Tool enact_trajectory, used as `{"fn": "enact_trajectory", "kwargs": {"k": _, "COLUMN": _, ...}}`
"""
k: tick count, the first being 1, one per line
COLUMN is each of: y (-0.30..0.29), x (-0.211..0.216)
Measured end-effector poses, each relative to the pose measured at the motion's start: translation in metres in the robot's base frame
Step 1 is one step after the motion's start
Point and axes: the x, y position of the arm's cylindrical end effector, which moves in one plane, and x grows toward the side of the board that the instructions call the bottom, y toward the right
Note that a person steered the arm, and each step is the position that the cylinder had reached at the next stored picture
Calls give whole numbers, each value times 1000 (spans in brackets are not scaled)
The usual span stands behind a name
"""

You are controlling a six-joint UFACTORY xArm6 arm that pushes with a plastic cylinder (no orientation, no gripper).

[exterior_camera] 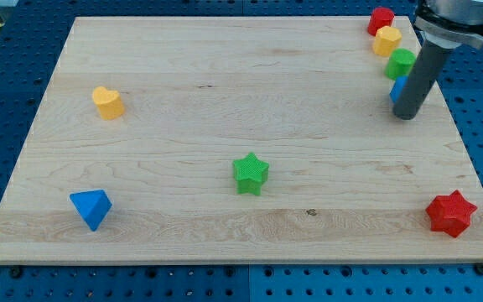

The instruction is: Move arm at center left of the board

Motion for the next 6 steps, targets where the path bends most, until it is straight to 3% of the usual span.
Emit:
{"fn": "enact_trajectory", "kwargs": {"k": 2, "y": -149, "x": -5}}
{"fn": "enact_trajectory", "kwargs": {"k": 4, "y": -354, "x": -67}}
{"fn": "enact_trajectory", "kwargs": {"k": 5, "y": -426, "x": -69}}
{"fn": "enact_trajectory", "kwargs": {"k": 6, "y": -460, "x": -68}}
